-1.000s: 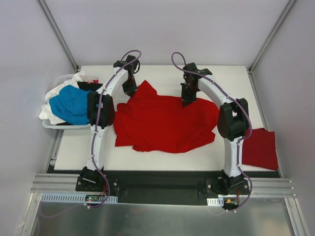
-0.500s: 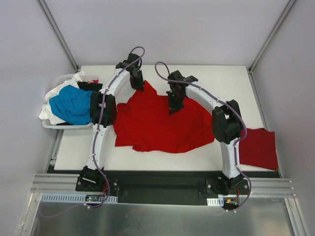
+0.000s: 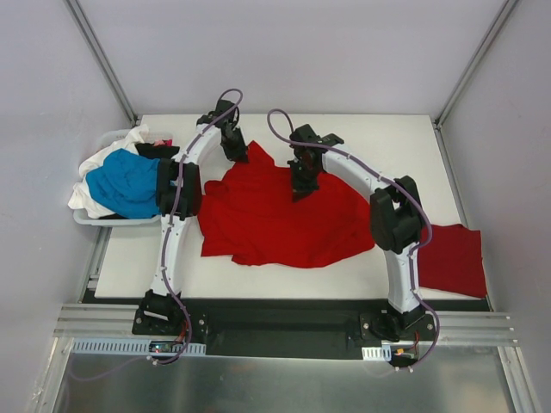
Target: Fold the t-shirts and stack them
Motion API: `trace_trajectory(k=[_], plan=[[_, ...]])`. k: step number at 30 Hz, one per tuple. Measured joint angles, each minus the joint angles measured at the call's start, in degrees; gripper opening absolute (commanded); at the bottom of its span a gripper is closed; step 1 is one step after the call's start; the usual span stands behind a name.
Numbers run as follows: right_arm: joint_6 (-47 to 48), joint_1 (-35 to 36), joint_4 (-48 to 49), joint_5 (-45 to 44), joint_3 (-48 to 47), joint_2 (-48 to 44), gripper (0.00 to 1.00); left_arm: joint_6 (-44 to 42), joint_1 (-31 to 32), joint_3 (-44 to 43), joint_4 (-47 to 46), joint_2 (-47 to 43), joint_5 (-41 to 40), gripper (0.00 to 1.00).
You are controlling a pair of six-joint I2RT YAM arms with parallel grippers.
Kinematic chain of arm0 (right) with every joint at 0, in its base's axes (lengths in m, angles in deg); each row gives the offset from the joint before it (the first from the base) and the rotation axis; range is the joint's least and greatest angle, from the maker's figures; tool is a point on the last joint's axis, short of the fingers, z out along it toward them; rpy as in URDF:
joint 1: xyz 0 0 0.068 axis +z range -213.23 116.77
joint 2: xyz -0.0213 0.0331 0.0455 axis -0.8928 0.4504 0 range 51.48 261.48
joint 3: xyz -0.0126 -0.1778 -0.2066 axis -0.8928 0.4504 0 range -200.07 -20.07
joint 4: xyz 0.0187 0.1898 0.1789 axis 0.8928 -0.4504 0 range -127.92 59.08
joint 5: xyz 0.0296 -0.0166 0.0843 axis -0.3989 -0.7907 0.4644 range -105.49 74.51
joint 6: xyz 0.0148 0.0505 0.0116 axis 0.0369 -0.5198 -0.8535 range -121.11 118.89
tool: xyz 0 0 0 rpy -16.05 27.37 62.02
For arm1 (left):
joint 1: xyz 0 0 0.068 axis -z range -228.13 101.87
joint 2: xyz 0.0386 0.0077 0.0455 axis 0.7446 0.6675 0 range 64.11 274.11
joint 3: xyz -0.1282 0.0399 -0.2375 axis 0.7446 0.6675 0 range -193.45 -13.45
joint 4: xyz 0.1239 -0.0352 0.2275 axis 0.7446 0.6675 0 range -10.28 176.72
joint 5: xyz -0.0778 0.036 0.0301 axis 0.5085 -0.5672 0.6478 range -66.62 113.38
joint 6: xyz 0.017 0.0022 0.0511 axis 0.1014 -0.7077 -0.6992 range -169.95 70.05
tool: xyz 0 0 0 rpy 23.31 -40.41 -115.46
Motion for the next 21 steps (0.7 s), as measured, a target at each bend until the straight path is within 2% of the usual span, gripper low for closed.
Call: trace_trajectory(k=[7, 12, 16, 21], plan=[[0.02, 0.00, 0.33, 0.02, 0.09, -0.37, 0.01, -0.42, 0.55, 7.26, -0.83, -3.93, 2.71, 0.00], [0.04, 0.00, 0.31, 0.07, 0.09, -0.37, 0.01, -2.03, 2.38, 11.69, 1.03, -7.21, 1.42, 0.00], [0.07, 0.00, 0.31, 0.13, 0.09, -0.37, 0.01, -2.10, 3.80, 9.97, 3.17, -6.29, 1.46, 0.00], [0.07, 0.00, 0.31, 0.55, 0.09, -0.42, 0.01, -0.66, 3.54, 0.31, 6.97, -0.55, 1.70, 0.00]])
